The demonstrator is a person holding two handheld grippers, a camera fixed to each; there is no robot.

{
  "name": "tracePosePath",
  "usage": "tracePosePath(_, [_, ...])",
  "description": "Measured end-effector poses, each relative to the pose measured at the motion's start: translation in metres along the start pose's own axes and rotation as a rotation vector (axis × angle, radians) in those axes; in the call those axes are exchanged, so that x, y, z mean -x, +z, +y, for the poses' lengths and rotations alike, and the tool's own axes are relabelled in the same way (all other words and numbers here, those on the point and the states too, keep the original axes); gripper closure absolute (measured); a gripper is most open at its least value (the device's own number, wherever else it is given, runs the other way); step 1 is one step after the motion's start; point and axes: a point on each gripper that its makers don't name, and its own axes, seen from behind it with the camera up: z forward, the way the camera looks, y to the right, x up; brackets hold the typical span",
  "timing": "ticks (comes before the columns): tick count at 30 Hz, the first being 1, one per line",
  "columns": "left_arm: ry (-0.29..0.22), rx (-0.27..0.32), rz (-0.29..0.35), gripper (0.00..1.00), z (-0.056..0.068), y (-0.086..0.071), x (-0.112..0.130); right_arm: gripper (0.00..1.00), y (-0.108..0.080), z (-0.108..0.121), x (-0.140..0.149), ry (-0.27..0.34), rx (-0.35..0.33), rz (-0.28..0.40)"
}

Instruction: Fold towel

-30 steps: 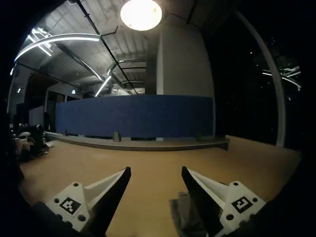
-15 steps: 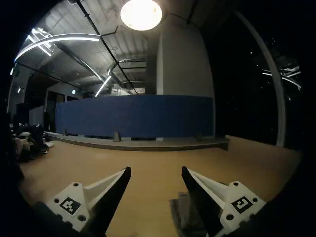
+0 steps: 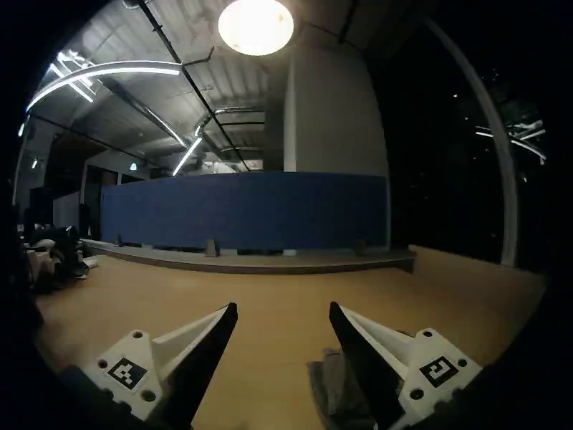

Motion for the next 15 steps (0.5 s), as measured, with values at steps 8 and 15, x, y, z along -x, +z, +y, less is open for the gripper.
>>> tracePosePath(8, [-0.002,0.000,0.000,0.07,-0.0005,-0.0009,0.0008,0.00,-0.0003,0.0004,-0.0003,0.000,0.000,0.000])
tracePosePath(15, [-0.001,0.000,0.000,0.07,-0.0016,0.0000,0.0012,0.00,0.0002,0.0009,-0.0004,0.000,0.000,0.000])
